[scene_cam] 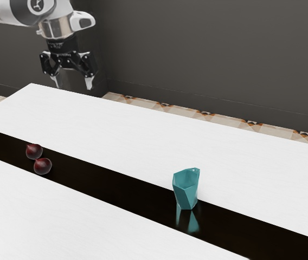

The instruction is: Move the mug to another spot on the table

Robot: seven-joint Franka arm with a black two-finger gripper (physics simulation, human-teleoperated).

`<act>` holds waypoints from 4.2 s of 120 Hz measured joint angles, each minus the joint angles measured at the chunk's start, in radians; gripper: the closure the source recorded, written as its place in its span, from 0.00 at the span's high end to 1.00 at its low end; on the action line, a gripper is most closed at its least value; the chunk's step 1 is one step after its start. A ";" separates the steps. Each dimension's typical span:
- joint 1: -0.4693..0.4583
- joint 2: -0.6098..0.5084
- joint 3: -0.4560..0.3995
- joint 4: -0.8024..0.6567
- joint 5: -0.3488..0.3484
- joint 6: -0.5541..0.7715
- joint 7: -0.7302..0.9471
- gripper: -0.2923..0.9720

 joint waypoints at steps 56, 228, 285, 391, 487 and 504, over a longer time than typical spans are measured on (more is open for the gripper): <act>-0.420 0.394 -0.018 0.384 -0.005 -0.054 0.117 0.76; -0.488 0.797 0.087 0.471 0.017 0.208 0.015 0.77; -0.488 0.827 0.084 0.484 0.002 0.210 -0.169 0.77; -0.488 0.854 0.067 0.455 0.002 0.227 -0.236 0.77; -0.488 0.867 0.063 0.445 0.009 0.287 -0.192 0.43; -0.488 0.866 0.063 0.447 0.016 0.283 -0.186 0.33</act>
